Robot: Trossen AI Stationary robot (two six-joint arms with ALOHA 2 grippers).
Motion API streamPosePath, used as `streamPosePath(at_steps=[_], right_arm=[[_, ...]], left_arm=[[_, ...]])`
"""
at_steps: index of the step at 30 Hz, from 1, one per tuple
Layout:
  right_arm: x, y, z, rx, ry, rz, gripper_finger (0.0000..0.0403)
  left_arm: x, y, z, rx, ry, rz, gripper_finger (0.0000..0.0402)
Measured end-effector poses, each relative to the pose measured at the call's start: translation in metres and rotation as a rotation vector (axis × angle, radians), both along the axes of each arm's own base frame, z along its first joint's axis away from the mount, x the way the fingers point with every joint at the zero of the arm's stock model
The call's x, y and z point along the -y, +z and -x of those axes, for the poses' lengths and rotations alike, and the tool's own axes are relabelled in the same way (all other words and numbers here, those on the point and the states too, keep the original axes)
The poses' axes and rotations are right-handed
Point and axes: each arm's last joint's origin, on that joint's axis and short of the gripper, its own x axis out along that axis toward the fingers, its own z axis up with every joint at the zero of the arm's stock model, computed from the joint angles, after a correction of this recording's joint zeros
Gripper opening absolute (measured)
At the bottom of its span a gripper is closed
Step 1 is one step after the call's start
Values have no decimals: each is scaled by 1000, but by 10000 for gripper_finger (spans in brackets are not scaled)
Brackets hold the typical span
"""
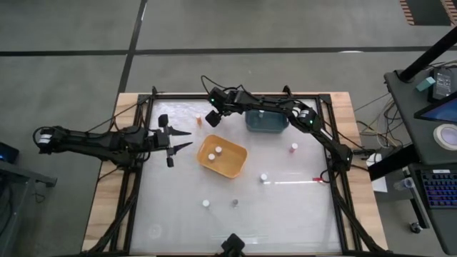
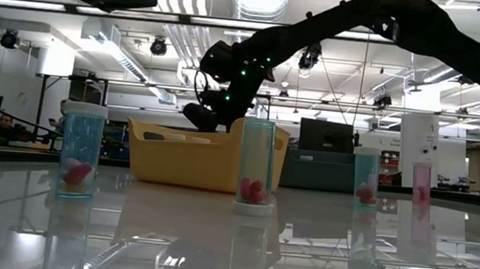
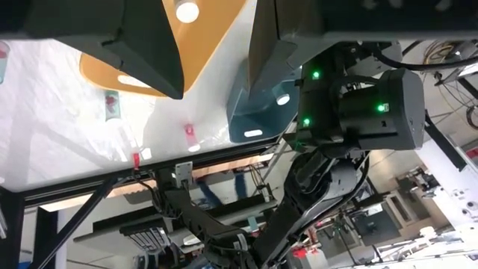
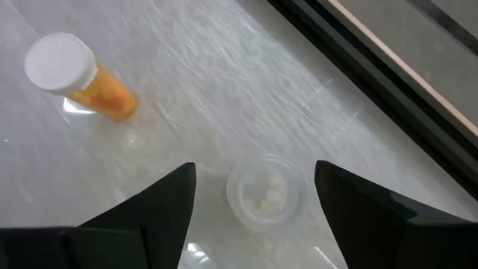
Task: Pick and place medicine bottles into bin by pill shape (circle, oval)
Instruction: Put the white pill bottle into the blue bin
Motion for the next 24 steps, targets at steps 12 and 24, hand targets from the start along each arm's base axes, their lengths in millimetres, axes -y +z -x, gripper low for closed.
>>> streamPosePath(at_steps=[12,24], right_arm=[[0,1,-1,12,1,5,221],[-1,1,-1,8,12,9,130]], left_arm=[[0,0,0,0,8,-6,135],[-1,0,0,-1,26,-9,135]])
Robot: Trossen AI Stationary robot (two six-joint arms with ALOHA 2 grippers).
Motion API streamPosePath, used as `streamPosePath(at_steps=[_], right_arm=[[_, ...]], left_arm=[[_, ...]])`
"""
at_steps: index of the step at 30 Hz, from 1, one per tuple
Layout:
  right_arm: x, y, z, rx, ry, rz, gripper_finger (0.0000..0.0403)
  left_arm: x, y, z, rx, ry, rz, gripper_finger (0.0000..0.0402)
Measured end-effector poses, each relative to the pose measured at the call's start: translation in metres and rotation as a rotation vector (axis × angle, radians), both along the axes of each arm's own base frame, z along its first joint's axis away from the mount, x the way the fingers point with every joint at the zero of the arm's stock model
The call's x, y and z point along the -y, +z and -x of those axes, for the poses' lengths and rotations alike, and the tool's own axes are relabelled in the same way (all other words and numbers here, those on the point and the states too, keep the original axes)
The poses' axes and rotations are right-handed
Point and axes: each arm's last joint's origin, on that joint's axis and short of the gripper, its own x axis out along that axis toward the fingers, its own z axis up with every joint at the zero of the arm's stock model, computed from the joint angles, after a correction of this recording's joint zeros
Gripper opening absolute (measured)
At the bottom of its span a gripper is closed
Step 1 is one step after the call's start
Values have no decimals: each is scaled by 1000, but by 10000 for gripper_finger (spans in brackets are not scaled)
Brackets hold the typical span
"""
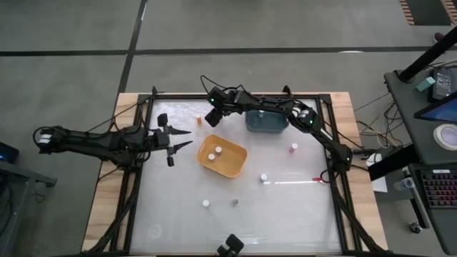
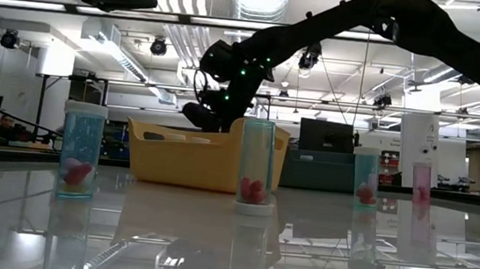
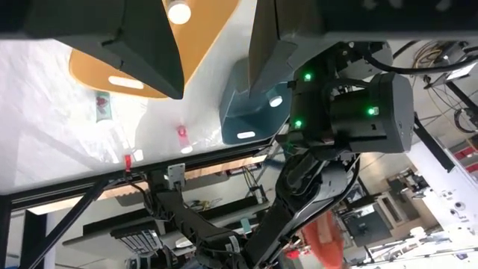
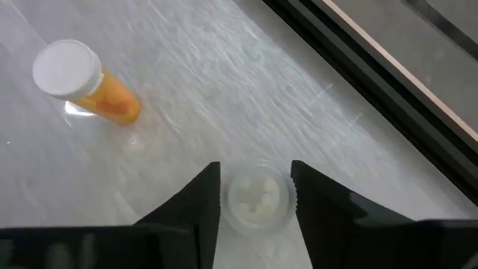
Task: Pick and place medicine bottles into bin by pill shape (circle, oval)
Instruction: Put the white pill bottle into the blue bin
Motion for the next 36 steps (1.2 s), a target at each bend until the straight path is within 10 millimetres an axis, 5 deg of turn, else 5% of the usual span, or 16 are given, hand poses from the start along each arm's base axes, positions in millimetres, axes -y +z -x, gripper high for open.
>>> streamPosePath(at_steps=[9,17,36], right_arm=[[-2,6,1,-3,27,17,137],[-15,42,8,3,83,49,138],[-115,123,37,-84,332,63,140]], left_arm=[[0,0,0,0,0,1,135],[0,1,0,7,1,5,135],[0,-2,-6,-6,1,7,135]])
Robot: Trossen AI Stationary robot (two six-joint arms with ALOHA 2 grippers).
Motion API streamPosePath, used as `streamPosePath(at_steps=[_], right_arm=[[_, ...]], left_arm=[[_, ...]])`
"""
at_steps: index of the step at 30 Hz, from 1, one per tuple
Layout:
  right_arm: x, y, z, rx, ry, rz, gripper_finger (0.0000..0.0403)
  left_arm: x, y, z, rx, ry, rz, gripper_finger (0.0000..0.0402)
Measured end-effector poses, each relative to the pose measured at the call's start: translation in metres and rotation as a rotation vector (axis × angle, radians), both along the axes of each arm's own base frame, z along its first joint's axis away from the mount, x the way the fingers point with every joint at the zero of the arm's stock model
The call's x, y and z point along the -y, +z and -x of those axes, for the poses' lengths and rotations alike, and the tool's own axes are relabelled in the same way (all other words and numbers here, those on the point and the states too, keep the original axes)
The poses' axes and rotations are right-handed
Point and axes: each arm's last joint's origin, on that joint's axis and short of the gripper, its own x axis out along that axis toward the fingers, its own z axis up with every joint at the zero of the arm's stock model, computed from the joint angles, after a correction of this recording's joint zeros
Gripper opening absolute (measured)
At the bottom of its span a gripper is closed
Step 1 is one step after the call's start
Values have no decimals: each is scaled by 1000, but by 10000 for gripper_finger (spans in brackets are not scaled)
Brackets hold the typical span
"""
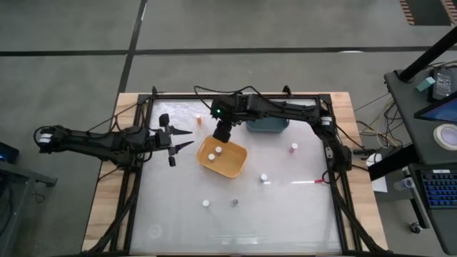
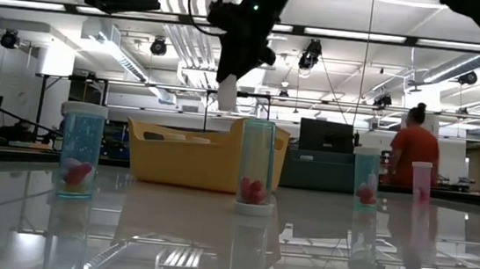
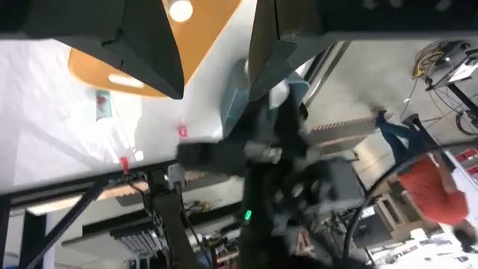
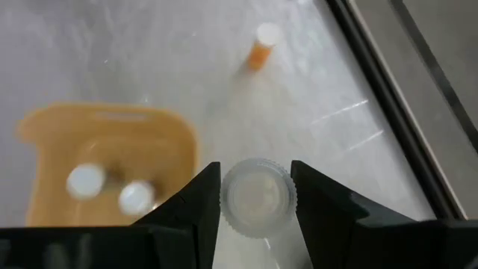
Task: Pick and place medicine bottles into bin by pill shape (circle, oval)
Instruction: Put the white pill bottle into the blue bin
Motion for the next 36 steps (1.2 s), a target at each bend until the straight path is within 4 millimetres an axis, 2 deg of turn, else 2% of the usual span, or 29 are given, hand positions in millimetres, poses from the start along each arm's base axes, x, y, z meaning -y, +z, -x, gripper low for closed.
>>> streamPosePath(at_steps=[8,16,26,32,36], right_arm=[[-42,10,27,-26,68,-17,141],[-70,1,66,32,75,-45,141],[-88,-18,124,148,136,-33,142],[-91,-34,156,249,212,-3,143],[-91,-40,173,359,241,15,143]], left_arm=[[0,-1,-2,-8,2,1,135],[0,2,-5,42,5,31,135],[3,-6,-23,66,-15,224,135],[6,-21,-51,76,-46,365,135],[9,-29,-68,62,-92,375,135]])
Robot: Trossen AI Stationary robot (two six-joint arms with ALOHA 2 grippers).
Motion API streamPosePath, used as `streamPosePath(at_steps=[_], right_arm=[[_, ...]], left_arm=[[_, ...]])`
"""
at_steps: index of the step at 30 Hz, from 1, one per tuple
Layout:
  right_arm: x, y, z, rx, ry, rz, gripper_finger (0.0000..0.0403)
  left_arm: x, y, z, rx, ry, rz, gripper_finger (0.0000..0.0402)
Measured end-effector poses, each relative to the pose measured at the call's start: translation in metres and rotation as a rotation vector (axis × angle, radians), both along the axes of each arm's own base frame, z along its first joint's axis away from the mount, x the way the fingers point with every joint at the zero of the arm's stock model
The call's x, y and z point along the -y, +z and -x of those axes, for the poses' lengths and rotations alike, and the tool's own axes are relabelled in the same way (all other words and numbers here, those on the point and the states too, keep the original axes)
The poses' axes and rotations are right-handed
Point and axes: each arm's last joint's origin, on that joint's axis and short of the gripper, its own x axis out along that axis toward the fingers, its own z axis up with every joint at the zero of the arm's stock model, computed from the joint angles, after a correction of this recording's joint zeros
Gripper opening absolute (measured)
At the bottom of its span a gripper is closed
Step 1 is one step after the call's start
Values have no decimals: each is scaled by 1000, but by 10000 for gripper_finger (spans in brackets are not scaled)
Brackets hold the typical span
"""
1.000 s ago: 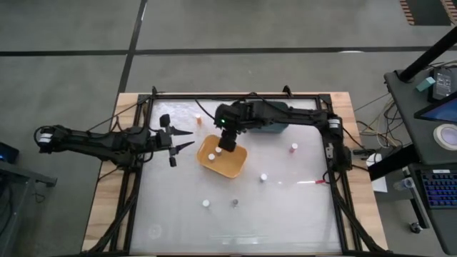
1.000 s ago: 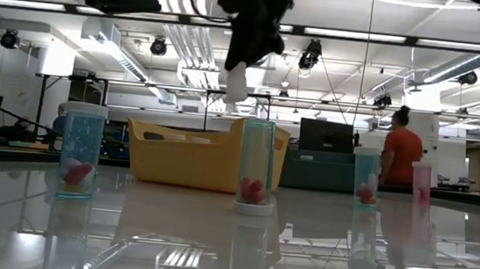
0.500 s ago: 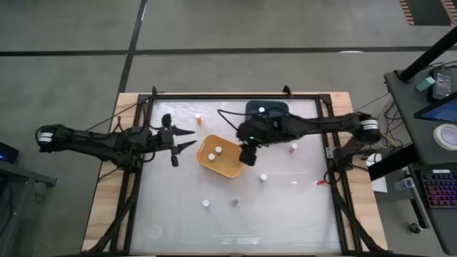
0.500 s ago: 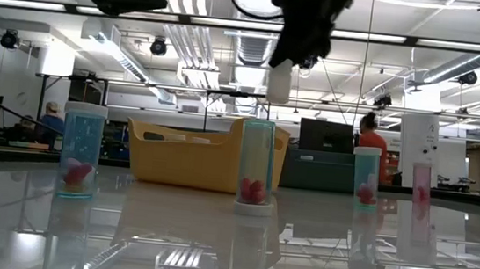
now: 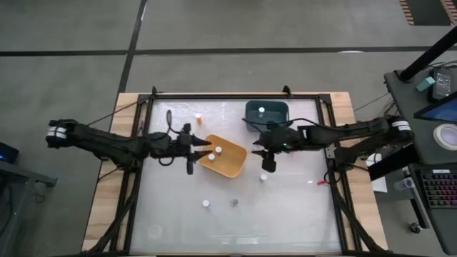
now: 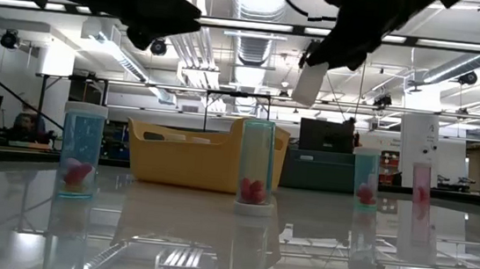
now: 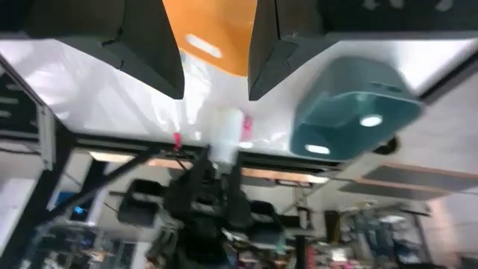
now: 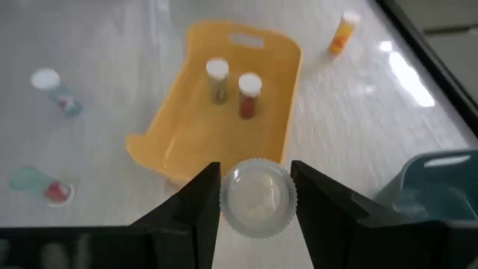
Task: Pick and place medicine bottles into bin by pill shape (circle, oval)
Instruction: Put the white pill bottle into the blue bin
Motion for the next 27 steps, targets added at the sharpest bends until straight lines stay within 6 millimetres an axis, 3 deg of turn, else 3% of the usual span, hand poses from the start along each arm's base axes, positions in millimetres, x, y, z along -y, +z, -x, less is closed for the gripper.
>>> streamPosePath(at_steps=[7,17,27], right_arm=[[0,-9,26,119,7,9,143],[1,-19,43,188,16,23,144],[2,3,41,266,73,134,144]], left_arm=[[-1,5,-6,-11,7,-1,134],[-9,13,19,-76,34,-6,134],[-10,14,42,-94,35,-13,134]])
